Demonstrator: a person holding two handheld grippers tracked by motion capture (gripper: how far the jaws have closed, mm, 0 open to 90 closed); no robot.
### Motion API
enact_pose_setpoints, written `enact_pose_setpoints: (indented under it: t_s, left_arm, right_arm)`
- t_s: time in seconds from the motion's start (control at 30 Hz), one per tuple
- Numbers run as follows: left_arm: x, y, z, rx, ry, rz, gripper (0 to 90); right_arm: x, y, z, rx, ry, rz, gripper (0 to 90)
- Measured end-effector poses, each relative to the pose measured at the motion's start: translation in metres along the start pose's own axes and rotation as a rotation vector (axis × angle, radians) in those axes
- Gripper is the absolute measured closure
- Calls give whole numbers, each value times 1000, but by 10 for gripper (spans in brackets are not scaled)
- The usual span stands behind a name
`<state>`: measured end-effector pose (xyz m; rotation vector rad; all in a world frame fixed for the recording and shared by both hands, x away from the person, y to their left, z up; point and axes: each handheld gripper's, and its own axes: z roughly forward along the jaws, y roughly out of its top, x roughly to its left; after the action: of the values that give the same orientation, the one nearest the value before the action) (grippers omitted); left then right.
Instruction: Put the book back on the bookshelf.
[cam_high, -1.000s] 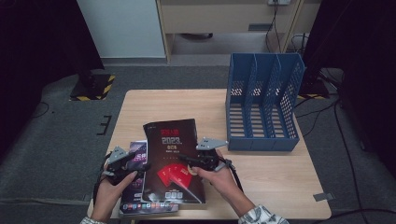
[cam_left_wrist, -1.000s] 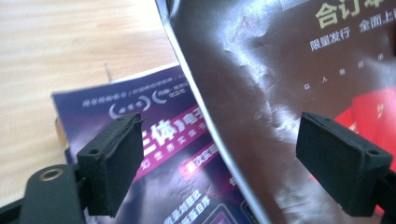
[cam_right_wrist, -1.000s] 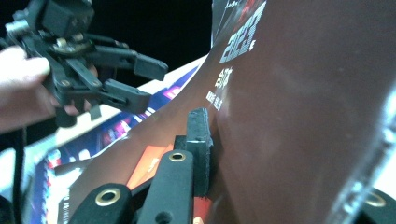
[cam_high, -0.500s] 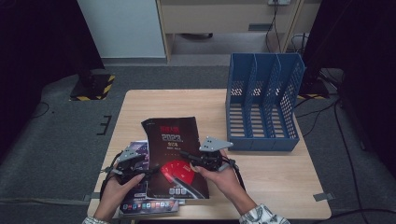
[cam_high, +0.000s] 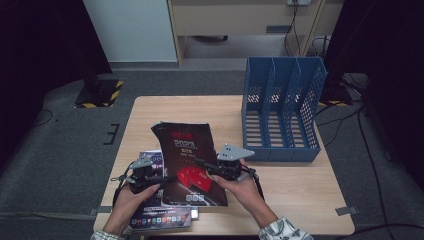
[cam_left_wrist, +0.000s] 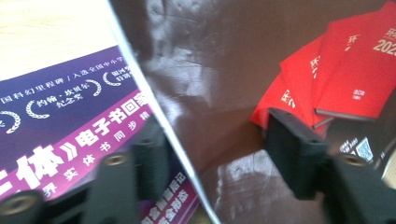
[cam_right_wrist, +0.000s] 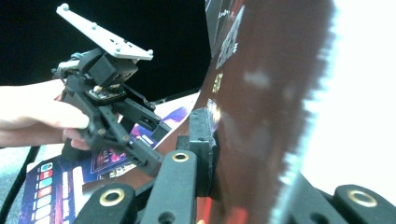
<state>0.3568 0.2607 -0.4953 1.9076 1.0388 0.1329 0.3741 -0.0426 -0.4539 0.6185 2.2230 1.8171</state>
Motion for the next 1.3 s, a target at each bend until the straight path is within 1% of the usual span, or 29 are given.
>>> enact_pose_setpoints:
  t_s: [0.1,0.17,0.3,0.37,0.4,0.43,0.5,0.6,0.67,0.7,0.8,0.87,0.93,1.0,1.1,1.13,1.17,1.23,1.3]
  left_arm:
    - [4,3,0,-20,-37,-30,648]
    - [4,6,1,-32,-50,-30,700]
    - [2,11,4,-26,-39,-10,723]
    - [0,13,1,-42,-23,15,737]
    - [-2,13,0,-54,-23,26,756]
    - [-3,14,-1,-61,-12,43,778]
    - [-7,14,0,-60,13,72,781]
    - [-10,16,-1,-58,30,90,783]
    - [-13,17,-2,-71,36,110,785]
    - [-14,18,-3,-83,35,116,788]
    - [-17,20,-6,-116,37,139,803]
    - [-18,21,-7,-120,46,154,805]
    - [-18,20,-6,-119,47,151,804]
    - [-19,21,-7,-117,50,154,804]
    - [-19,21,-7,-120,54,158,804]
    - [-19,21,-7,-121,56,158,804]
    - [-19,21,-7,-123,57,159,804]
    - [-20,22,-7,-124,60,167,804]
    - [-20,23,-7,-126,63,172,804]
  right_arm:
    - [-3,0,-1,-2,0,0,841]
    - [-6,1,-2,-1,-6,-1,845]
    - [-11,-1,-3,6,-17,11,840]
    - [-13,-1,-4,9,-16,21,820]
    - [-14,0,-5,7,-23,26,781]
    - [-14,1,-5,5,-28,35,736]
    - [-14,2,-7,4,-26,24,751]
    - [-14,3,-8,10,-23,19,762]
    - [-14,6,-9,21,-29,20,759]
    - [-14,9,-11,26,-33,9,750]
    - [-16,15,-15,27,-16,14,696]
    - [-17,17,-16,16,6,26,654]
    - [-17,16,-16,14,7,26,654]
    - [-17,16,-15,15,16,24,633]
    - [-17,16,-15,9,33,23,565]
    - [-17,16,-15,9,37,21,557]
    - [-18,16,-14,6,39,20,556]
    - [-18,16,-14,4,28,23,549]
    - [-19,16,-14,3,32,14,539]
